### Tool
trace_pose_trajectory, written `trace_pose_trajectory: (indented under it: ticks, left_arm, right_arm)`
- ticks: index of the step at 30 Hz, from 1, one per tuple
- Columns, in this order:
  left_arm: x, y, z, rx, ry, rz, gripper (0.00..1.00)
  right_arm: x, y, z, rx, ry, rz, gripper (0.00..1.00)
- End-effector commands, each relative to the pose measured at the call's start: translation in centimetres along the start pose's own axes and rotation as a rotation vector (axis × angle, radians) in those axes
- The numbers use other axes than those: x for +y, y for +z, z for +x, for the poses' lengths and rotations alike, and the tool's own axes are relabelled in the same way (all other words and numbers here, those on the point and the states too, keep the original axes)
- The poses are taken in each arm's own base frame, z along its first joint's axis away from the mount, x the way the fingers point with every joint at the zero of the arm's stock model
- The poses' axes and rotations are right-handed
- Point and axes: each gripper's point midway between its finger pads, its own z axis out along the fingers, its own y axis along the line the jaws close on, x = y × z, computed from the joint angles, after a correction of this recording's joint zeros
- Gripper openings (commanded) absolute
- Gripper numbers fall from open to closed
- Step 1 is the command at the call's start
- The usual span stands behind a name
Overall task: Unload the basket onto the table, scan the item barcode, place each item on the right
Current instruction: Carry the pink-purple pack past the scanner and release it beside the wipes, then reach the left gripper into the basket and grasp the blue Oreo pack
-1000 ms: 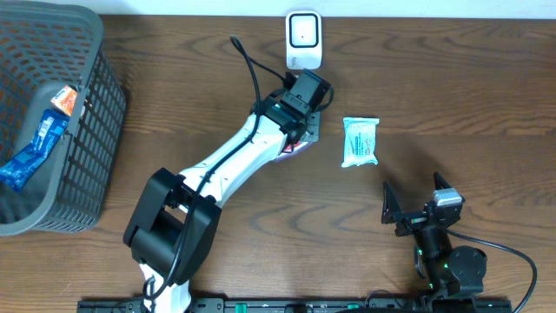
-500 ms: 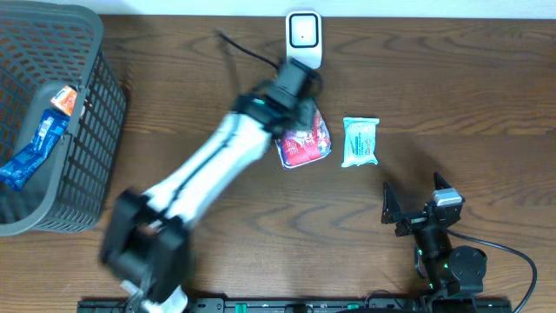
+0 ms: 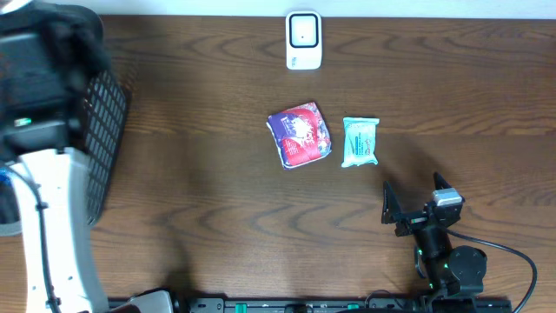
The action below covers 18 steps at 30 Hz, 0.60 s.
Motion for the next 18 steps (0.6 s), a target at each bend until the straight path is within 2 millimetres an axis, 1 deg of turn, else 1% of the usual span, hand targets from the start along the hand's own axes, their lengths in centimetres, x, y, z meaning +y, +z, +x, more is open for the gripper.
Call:
trace_pose_trajectory:
  ticks: [1, 3, 5, 6, 9, 13, 16, 18]
  left_arm:
    - [7.3, 1.1, -0.8, 0.013, -0.034, -0.169, 0.60]
    - [10.3, 2.1, -0.3, 0.055, 0.023, -0.232, 0.60]
    - [12.3, 3.3, 0.7, 0.115, 0.108, -0.271, 0.60]
    - [13.1, 4.0, 1.3, 0.144, 0.140, -0.282, 0.60]
    - [14.8, 6.1, 3.2, 0.226, 0.216, -0.304, 0.61]
    - [16.6, 9.0, 5.8, 0.324, 0.309, -0.320, 0.61]
    - [18.4, 10.7, 7.6, 0.398, 0.393, -0.378, 0.60]
    - [19.2, 11.6, 8.7, 0.443, 0.447, -0.385, 0.60]
  right_arm:
    - [0.1, 0.0, 0.1, 0.001, -0.009, -0.004, 0.99]
    - [0.1, 0.0, 0.1, 0.001, -0.009, -0.004, 0.99]
    - [0.1, 0.0, 0.1, 0.001, -0.008, -0.004, 0.99]
    - [0.1, 0.0, 0.1, 0.001, -0.008, -0.004, 0.99]
    - [0.1, 0.0, 0.1, 0.001, -0.008, -0.004, 0.99]
    - [0.1, 0.0, 0.1, 0.001, -0.008, -0.004, 0.99]
    - [0.1, 0.0, 0.1, 0.001, -0.009, -0.004, 0.99]
    - [0.1, 0.0, 0.1, 0.001, -0.009, -0.004, 0.99]
